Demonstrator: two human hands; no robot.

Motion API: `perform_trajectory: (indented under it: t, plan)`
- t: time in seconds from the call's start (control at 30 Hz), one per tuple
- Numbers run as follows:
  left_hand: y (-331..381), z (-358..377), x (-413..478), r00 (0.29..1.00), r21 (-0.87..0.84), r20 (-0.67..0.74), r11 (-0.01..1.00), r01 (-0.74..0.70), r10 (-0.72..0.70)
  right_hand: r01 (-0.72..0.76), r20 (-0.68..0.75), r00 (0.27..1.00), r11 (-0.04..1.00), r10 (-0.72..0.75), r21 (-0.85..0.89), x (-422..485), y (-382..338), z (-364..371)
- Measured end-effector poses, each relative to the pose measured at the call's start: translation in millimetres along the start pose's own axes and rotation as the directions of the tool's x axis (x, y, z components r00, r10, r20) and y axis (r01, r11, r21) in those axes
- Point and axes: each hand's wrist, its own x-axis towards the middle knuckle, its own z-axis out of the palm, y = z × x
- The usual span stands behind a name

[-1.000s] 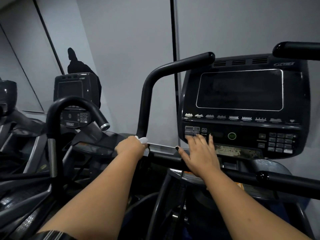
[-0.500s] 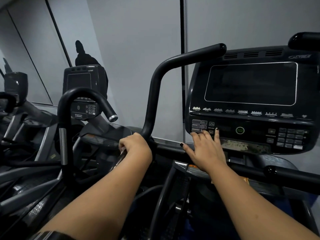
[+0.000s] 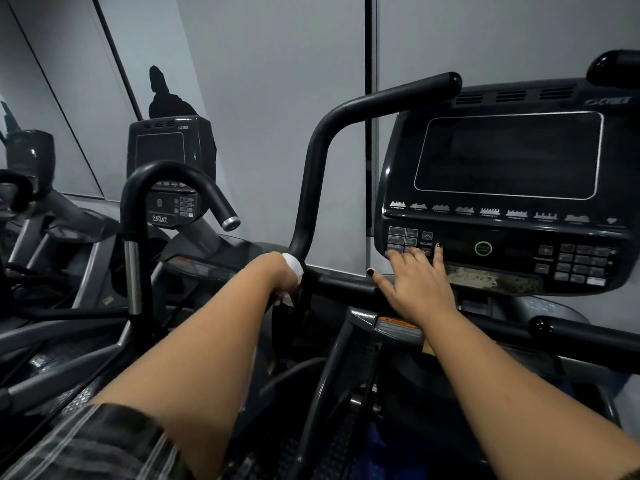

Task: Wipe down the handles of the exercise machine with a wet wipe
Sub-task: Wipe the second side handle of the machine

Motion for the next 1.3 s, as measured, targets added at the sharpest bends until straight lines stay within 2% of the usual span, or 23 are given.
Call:
perform_trajectory:
  t: [0.1, 0.27, 0.37, 0.4, 0.47, 0.57, 0.63, 0.7, 0.83, 0.93, 0.97, 1.03, 1.1, 1.17, 1.3]
  plan:
    - [-11.6, 1.6, -27.3, 0.998, -0.011, -0.061, 1.0, -0.01, 0.009, 0.002, 0.018, 1.0, 1.0, -0.003, 0.022, -1.1, 1.9, -1.5]
    - [-45.9, 5.6, -57.3, 1.0, -0.052, -0.001, 0.998, -0.021, 0.021, -0.007, 0.063, 0.998, 0.994, 0.0, 0.105, -1.9, 4.3, -3.0]
    - [-64.7, 10.6, -67.2, 0.999, -0.091, -0.048, 0.996, -0.013, 0.008, -0.016, 0.08, 0.997, 0.986, 0.003, 0.166, -0.7, 3.8, -3.2]
    - [-66.4, 12.1, -68.8, 0.997, -0.056, -0.074, 0.998, -0.006, 0.002, -0.023, 0.079, 0.997, 0.981, 0.008, 0.19, -0.6, 4.0, -2.8]
    - [-58.8, 19.0, -68.6, 0.984, 0.138, -0.175, 0.989, 0.049, -0.025, -0.04, 0.068, 0.997, 0.97, 0.025, 0.241, 0.3, 5.1, -1.9]
    - [-39.3, 40.8, -60.0, 0.901, 0.351, -0.433, 0.919, 0.181, -0.013, -0.057, 0.044, 0.998, 0.953, 0.046, 0.297, 2.2, 6.6, -0.4]
    - [-30.4, 49.0, -44.9, 0.862, 0.419, -0.505, 0.885, 0.202, 0.042, -0.053, 0.026, 0.999, 0.955, 0.047, 0.293, 2.1, 7.0, 0.4]
    - [-20.4, 44.8, -27.6, 0.874, 0.418, -0.484, 0.891, 0.178, 0.052, -0.036, 0.015, 0.999, 0.968, 0.033, 0.247, 1.1, 6.4, 1.0]
    - [6.4, 25.7, -1.4, 0.91, 0.226, -0.414, 0.968, 0.109, -0.005, -0.03, 0.002, 1.0, 0.987, 0.03, 0.16, 1.0, 6.1, 2.8]
    - [12.4, 12.4, 11.1, 0.936, 0.153, -0.352, 0.986, 0.061, -0.004, -0.073, -0.036, 0.996, 0.982, 0.081, 0.176, 3.8, 7.8, 4.1]
    - [10.7, 5.9, 13.6, 0.95, 0.135, -0.31, 0.991, 0.019, 0.024, -0.085, -0.04, 0.995, 0.979, 0.094, 0.187, 5.2, 8.3, 4.4]
    - [4.3, -4.5, 11.0, 0.994, 0.033, -0.096, 0.998, -0.054, 0.056, -0.088, -0.032, 0.995, 0.981, 0.095, 0.176, 6.9, 8.5, 4.9]
    - [-5.4, -9.5, 5.0, 0.993, -0.151, 0.085, 0.987, -0.062, 0.076, -0.083, -0.027, 0.996, 0.983, 0.088, 0.161, 6.9, 8.4, 5.5]
    - [-19.5, -9.5, -1.5, 0.992, -0.329, 0.113, 0.944, -0.017, 0.058, -0.084, -0.022, 0.996, 0.985, 0.088, 0.153, 6.4, 8.6, 6.6]
    - [-42.3, -2.7, -12.2, 0.983, -0.491, 0.177, 0.87, 0.046, 0.048, -0.079, -0.008, 0.997, 0.988, 0.081, 0.136, 6.5, 9.7, 4.3]
